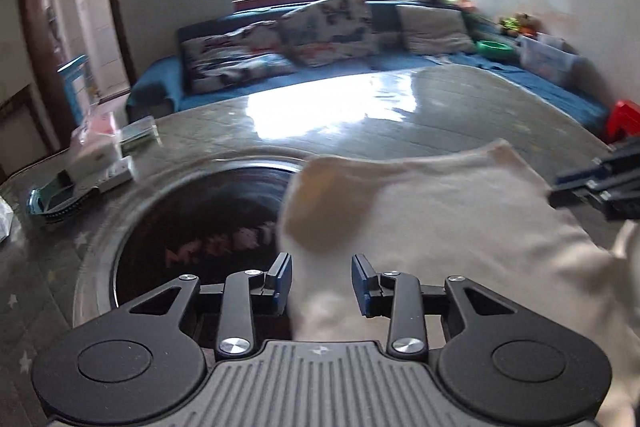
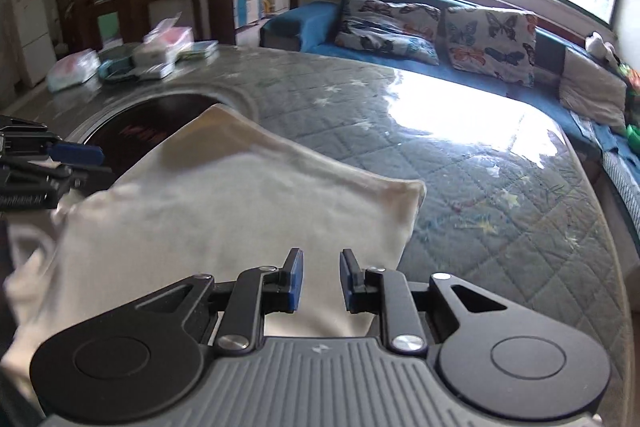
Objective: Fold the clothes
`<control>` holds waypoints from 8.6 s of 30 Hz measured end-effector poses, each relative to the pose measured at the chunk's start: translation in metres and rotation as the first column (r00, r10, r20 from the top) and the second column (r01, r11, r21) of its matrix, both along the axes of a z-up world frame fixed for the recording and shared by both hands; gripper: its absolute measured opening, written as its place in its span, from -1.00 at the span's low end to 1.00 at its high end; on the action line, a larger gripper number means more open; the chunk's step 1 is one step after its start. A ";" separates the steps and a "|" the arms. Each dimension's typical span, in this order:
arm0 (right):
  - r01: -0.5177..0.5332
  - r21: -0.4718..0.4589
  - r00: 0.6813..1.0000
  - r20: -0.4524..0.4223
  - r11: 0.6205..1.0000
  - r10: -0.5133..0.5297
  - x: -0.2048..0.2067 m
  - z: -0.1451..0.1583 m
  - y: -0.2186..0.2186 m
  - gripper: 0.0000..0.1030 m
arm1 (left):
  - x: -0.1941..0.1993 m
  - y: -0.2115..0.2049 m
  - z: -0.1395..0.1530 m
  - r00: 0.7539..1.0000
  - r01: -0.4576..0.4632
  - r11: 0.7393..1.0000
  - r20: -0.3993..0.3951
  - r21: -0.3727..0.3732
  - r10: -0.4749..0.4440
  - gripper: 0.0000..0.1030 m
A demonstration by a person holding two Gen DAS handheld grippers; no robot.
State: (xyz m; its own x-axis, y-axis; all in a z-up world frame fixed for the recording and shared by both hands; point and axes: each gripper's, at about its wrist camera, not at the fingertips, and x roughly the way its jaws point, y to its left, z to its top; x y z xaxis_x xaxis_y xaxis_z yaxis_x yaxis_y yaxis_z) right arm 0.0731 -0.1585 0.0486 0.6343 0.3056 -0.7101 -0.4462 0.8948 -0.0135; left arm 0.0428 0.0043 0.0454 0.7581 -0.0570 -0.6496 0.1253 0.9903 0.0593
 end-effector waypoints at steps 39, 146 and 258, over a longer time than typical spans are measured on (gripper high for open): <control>0.043 0.015 0.998 -0.038 0.999 -0.043 0.068 -0.034 0.002 -0.42 | 0.052 -0.023 -0.034 0.999 -0.005 0.972 0.053 0.233 -0.007 -0.49; -0.589 -0.010 0.806 -0.074 0.808 0.587 -0.127 -0.031 0.233 0.01 | -0.136 0.214 -0.021 0.888 -0.439 0.890 0.093 -0.123 0.451 -0.08; -0.030 0.248 0.999 -0.005 0.968 0.032 -0.096 -0.003 0.024 -0.27 | -0.154 -0.031 0.041 0.961 0.169 0.958 0.254 -0.231 -0.108 -0.79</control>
State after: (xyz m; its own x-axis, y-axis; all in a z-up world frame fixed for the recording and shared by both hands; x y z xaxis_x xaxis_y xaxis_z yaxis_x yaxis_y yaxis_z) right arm -0.0230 -0.1343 0.0458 0.6159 0.4923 -0.6151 -0.4728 0.8555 0.2112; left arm -0.1112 -0.0263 0.0863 0.8609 -0.3085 -0.4045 0.2744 0.9512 -0.1414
